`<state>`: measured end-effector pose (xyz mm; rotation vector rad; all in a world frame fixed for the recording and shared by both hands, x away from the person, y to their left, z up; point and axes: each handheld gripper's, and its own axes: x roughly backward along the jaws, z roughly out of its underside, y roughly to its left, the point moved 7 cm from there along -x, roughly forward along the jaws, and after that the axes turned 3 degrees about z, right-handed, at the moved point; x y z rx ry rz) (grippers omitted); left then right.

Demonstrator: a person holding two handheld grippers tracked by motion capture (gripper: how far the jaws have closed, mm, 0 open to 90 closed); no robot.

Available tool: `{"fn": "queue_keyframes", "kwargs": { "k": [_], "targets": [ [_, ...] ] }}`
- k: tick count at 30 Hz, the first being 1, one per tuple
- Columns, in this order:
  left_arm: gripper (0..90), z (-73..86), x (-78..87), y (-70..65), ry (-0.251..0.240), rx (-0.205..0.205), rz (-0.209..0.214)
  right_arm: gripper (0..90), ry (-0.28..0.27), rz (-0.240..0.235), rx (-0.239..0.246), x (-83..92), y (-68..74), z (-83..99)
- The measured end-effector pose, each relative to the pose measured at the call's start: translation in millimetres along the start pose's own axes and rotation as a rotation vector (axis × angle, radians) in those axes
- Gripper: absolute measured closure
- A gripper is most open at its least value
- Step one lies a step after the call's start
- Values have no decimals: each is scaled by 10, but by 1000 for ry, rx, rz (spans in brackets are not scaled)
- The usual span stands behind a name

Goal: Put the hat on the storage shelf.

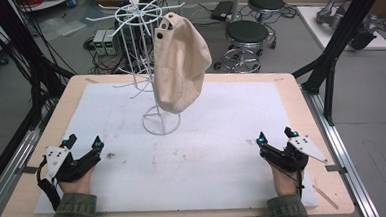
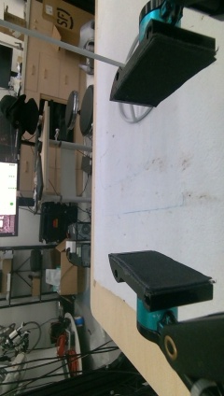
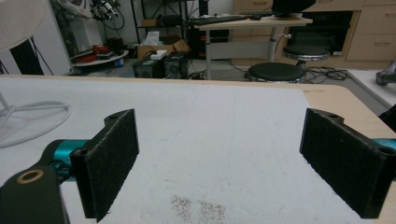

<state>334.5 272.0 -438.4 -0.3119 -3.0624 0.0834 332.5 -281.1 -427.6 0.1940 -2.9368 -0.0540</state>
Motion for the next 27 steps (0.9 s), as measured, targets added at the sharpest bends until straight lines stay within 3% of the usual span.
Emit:
{"fn": "queue_keyframes", "kwargs": {
  "k": [27],
  "targets": [
    [189,18,-8,-21,12,1,12,109,30,5,-11,-8,-24,36]
  ]
}}
